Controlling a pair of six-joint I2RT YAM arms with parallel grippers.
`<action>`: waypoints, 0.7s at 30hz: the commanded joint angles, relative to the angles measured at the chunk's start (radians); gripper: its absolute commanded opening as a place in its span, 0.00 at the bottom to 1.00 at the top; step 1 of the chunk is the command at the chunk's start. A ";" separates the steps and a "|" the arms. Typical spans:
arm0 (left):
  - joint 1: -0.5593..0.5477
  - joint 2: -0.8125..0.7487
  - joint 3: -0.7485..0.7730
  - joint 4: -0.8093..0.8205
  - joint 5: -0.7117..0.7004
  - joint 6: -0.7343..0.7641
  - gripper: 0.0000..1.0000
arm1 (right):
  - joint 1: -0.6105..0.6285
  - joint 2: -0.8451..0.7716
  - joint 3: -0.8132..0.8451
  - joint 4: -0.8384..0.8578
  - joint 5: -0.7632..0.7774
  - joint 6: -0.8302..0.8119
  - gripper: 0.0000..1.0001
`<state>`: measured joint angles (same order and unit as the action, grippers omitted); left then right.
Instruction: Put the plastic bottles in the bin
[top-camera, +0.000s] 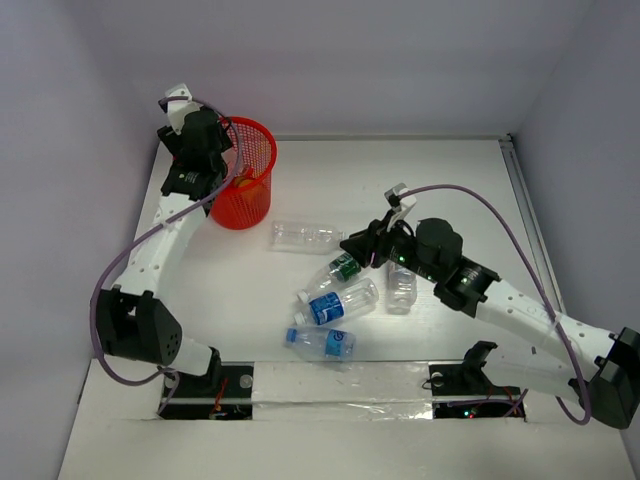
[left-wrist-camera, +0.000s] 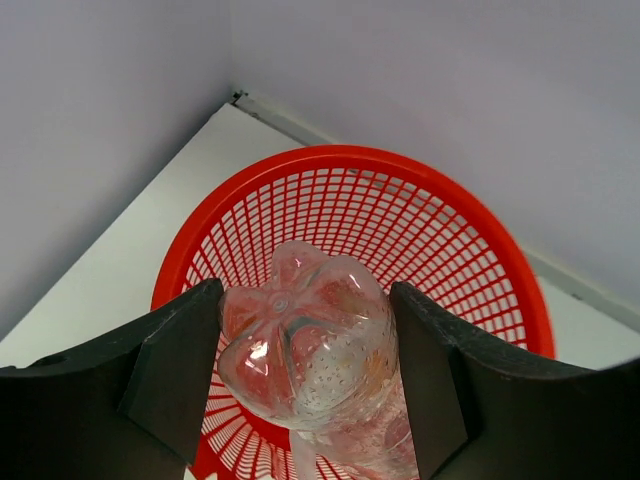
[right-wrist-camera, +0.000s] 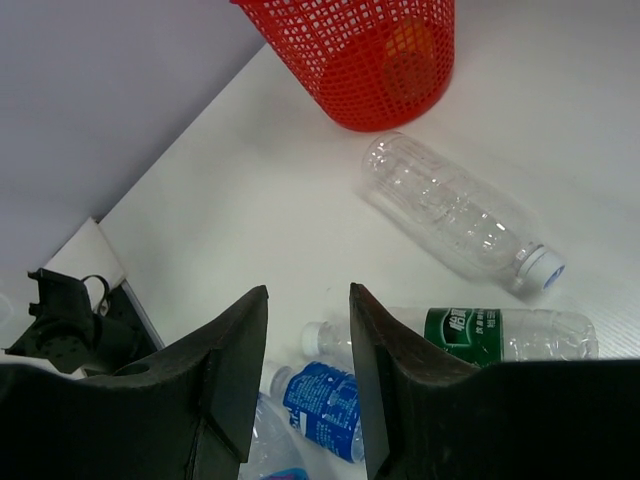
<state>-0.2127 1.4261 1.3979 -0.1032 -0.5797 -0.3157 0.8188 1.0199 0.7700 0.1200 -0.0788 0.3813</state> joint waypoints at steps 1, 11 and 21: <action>0.012 0.003 0.036 0.040 -0.019 0.063 0.48 | 0.003 -0.008 0.002 0.026 0.022 -0.004 0.44; 0.012 -0.015 0.013 0.045 -0.005 0.052 0.88 | 0.003 0.032 0.021 -0.011 0.118 -0.005 0.46; -0.158 -0.277 -0.177 0.053 0.210 0.013 0.78 | -0.050 0.069 0.046 -0.117 0.284 0.065 0.47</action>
<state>-0.3027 1.2396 1.2781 -0.0872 -0.4717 -0.2939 0.8055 1.0935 0.7715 0.0269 0.1131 0.4152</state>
